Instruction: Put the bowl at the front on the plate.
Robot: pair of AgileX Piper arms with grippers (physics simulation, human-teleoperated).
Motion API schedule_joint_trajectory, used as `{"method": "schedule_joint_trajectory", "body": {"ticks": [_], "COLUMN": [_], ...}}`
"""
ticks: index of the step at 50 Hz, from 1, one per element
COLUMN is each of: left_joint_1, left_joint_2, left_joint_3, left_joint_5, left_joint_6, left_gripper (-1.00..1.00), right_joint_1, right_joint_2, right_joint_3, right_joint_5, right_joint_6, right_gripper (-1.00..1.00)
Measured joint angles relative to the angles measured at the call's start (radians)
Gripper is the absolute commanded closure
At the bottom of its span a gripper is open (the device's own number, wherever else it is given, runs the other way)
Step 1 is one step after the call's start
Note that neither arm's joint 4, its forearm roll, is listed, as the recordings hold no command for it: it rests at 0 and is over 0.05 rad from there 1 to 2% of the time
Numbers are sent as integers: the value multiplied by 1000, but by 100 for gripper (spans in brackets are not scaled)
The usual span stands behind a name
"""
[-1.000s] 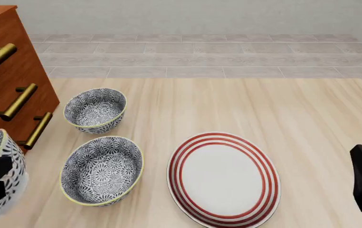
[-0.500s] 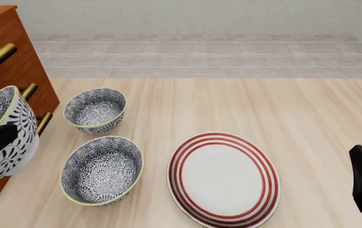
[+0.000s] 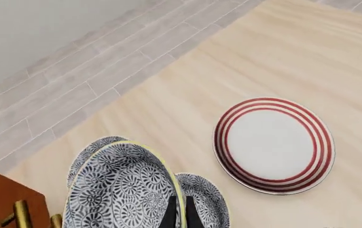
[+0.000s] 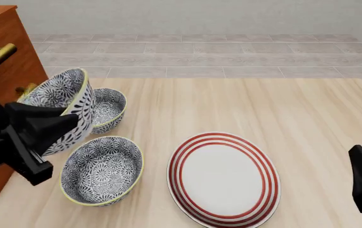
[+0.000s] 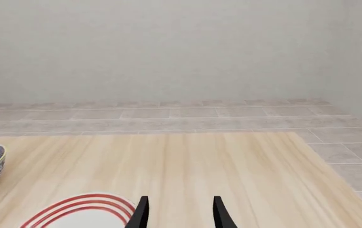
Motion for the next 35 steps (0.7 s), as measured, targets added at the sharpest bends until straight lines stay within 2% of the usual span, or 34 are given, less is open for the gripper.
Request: {"method": "schedule_joint_trajectory", "body": {"ticks": [13,35], "left_joint_1": [-148,-320], "left_joint_2": [189,503], "left_joint_3": [-35,-125], "left_joint_5": [-150,-331], "left_joint_6": [101,211], "left_gripper": [100,100], "right_joint_1": [1,8], "right_joint_2": [0,0], "right_joint_3": [0,0], "right_joint_5": [-1,1], "right_joint_6": [-2,-16], "right_gripper": [-100,-100]}}
